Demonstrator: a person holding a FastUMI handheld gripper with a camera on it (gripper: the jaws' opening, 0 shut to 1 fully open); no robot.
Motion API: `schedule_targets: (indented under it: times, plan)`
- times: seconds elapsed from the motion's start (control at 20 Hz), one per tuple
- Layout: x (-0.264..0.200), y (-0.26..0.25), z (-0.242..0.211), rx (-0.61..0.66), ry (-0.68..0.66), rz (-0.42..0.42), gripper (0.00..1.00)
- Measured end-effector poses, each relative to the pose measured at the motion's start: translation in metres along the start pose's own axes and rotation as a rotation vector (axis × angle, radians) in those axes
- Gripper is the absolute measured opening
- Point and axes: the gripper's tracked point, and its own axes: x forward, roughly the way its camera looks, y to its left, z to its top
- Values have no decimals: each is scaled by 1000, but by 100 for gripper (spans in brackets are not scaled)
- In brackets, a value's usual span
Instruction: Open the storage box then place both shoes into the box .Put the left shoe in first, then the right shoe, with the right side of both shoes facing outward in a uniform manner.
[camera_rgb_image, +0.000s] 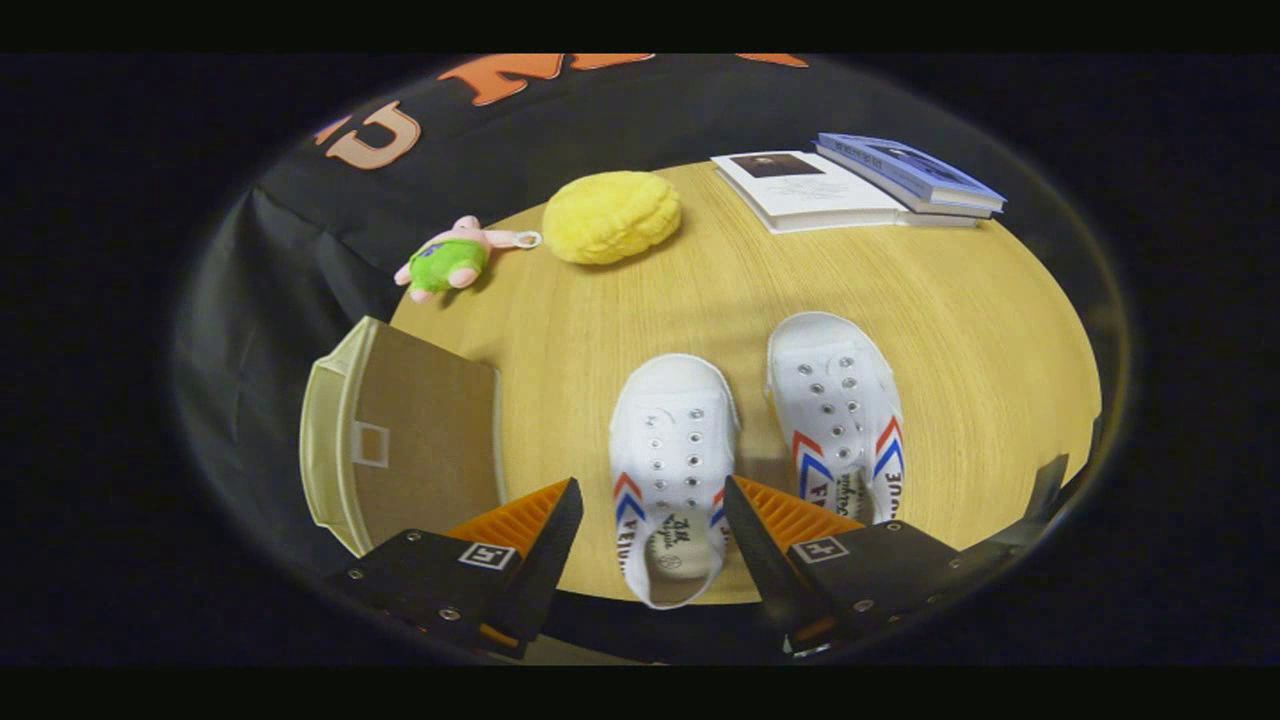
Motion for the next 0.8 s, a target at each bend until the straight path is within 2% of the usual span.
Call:
schedule_targets:
  times: [0.25,0.35,0.45,0.5,0.65,0.7,0.8]
  plan:
    - [26,-28,-34,11,97,-38,73]
    - [36,-22,-41,72,125,0,70]
    - [41,-18,-38,129,147,29,54]
    - [40,-16,-38,125,152,21,37]
    - [41,-19,-39,90,144,16,22]
    - [39,-18,-39,102,148,30,14]
    - [32,-6,-41,158,167,82,9]
